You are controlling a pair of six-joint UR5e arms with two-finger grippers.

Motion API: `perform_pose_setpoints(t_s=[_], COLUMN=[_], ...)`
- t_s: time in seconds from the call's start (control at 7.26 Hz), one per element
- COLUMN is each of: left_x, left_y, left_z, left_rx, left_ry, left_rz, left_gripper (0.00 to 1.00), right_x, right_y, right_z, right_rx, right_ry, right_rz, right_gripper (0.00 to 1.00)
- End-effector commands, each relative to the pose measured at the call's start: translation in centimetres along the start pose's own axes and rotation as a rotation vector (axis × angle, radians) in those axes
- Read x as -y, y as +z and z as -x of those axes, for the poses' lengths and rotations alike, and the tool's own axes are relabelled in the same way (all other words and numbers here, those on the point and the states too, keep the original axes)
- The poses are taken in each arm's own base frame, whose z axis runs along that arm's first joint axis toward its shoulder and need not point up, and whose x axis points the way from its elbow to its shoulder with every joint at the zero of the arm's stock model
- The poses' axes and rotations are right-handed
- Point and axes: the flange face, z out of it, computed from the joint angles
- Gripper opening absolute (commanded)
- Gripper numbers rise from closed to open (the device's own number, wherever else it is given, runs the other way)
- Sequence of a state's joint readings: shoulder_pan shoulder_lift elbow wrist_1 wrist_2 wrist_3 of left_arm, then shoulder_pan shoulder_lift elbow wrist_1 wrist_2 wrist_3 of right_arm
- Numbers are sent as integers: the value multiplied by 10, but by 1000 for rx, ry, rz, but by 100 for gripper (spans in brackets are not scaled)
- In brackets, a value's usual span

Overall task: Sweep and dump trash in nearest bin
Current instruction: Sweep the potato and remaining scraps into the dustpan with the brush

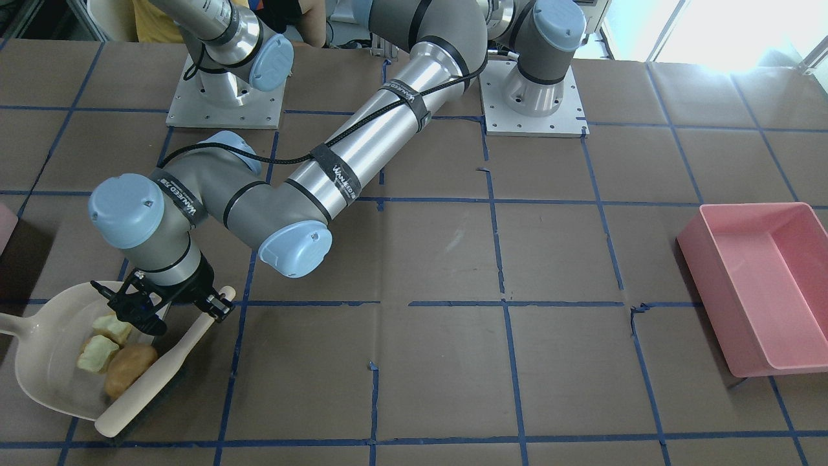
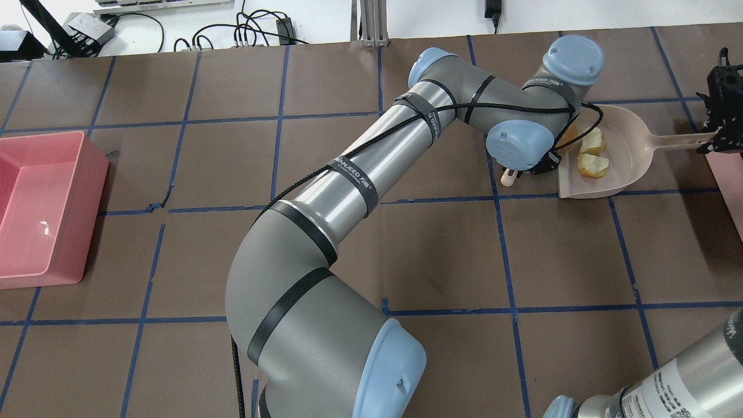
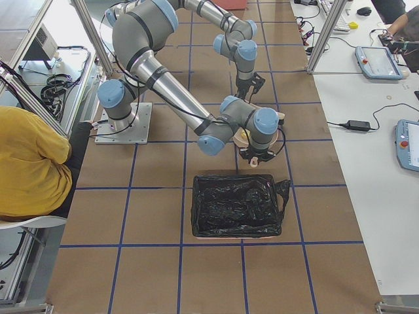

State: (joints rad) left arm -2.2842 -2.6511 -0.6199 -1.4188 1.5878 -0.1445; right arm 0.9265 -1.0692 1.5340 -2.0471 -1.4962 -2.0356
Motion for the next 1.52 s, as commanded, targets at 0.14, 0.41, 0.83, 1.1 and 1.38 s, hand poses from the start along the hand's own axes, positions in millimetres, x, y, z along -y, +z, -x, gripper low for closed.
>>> perform_pose_setpoints(t_s=[0.14,0.41,0.83,1.1,1.38], left_x=[-24,-28,-31,-25,-26], left_y=[-17,-23,-57,-77,-74], left_z=[-69,-80,-81,-52,-44], left_rx=[-85,-173,-227,-228,-226], left_ry=[-161,-386,-427,-412,-408], left_rz=[12,56,40,17,17], left_gripper=[2,1,1,1,1], right_x=[0,0,1,1,1], right_y=[0,0,2,2,3], right_z=[0,0,0,0,0], right_rx=[0,-1,2,2,4], right_ry=[0,0,-1,-1,-1], right_rz=[-2,0,-10,-10,-11], right_gripper=[0,0,0,0,0])
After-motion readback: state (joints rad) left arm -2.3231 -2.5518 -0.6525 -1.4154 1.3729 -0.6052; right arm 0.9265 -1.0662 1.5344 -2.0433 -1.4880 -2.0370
